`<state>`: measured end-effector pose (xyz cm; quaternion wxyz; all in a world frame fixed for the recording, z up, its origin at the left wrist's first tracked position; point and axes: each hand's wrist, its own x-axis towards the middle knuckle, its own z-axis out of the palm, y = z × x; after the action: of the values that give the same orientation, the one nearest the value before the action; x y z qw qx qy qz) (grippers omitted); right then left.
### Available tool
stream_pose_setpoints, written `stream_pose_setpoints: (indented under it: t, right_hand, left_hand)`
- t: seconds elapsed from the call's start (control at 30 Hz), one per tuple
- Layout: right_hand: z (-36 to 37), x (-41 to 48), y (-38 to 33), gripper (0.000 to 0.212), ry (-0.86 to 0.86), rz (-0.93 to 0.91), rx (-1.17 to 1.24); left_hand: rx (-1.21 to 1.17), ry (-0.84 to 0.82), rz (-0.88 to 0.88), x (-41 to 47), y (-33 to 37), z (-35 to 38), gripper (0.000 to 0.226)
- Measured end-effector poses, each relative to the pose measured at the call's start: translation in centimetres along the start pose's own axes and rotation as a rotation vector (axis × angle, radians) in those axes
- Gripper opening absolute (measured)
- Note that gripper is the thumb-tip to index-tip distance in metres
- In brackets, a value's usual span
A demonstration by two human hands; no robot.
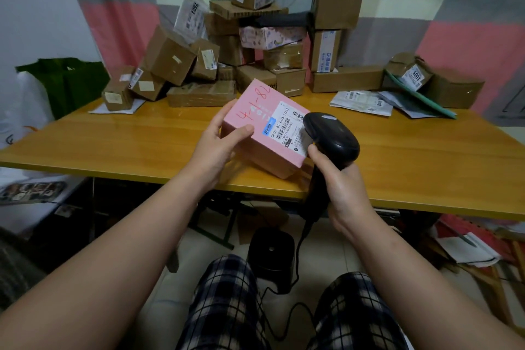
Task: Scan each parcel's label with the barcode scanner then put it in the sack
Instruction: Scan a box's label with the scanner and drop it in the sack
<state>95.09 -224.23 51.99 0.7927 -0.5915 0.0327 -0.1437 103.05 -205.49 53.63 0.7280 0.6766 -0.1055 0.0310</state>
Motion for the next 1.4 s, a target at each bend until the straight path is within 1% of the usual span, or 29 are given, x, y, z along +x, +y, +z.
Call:
stream_pose_setpoints:
  t: [0.07, 0.17, 0.2, 0.23, 0.3, 0.37, 0.5, 0.8, 0.93, 1.03, 1.23, 1.33, 1.4]
  right_hand:
    - [0.4, 0.0, 0.1, 0.020, -0.038, -0.002, -0.005]
    - [0.9, 0.3, 0.5, 0.015, -0.083, 0.025, -0.015]
    - [0.9, 0.3, 0.7, 0.014, -0.097, 0.007, -0.069]
    - [0.9, 0.4, 0.8, 0.016, -0.111, -0.046, -0.162]
    - [0.4, 0.6, 1.0, 0.027, -0.109, -0.164, -0.365]
    - [-0.2, 0.6, 1.1, 0.022, -0.079, -0.175, -0.450]
    - [-1.1, 0.2, 1.4, 0.011, -0.075, -0.154, -0.546]
    - [-1.3, -0.9, 0.6, 0.015, -0.101, -0.122, -0.517]
    - [-1.2, -1.1, 0.6, 0.025, -0.103, -0.110, -0.530]
    - [-1.1, -1.2, 0.7, 0.028, -0.097, -0.109, -0.537]
    - [-0.4, -0.8, 0.8, 0.021, -0.097, -0.142, -0.514]
    - [0.9, -0.6, 0.8, 0.009, -0.166, -0.157, -0.459]
    - [2.5, -0.6, 1.0, 0.009, -0.240, -0.165, -0.409]
  left_hand:
    - [0.057, 0.011, 0.050, 0.6, 0.3, 0.1, 0.057]
    - [0.144, 0.141, 0.157, 1.8, 1.2, 0.2, 0.054]
    - [0.186, 0.165, 0.191, 2.3, 1.6, 0.1, 0.053]
    - [0.244, 0.157, 0.221, 2.8, 1.9, -0.1, 0.052]
    - [0.348, 0.103, 0.247, 3.5, 2.2, -0.5, 0.049]
    - [0.364, 0.075, 0.228, 3.8, 2.0, -0.8, 0.045]
    - [0.280, 0.061, 0.215, 3.9, 1.1, -1.1, 0.041]
    - [0.257, 0.069, 0.180, 4.2, 1.0, -0.7, 0.042]
    - [0.253, 0.069, 0.185, 4.1, 0.9, -0.7, 0.042]
    - [0.235, 0.063, 0.200, 4.0, 1.0, -0.8, 0.044]
    - [0.245, 0.009, 0.194, 3.4, 1.0, -0.6, 0.051]
    - [0.286, 0.063, 0.270, 1.6, 1.3, -1.0, 0.055]
    - [0.222, 0.146, 0.306, -0.4, 1.3, -2.5, 0.057]
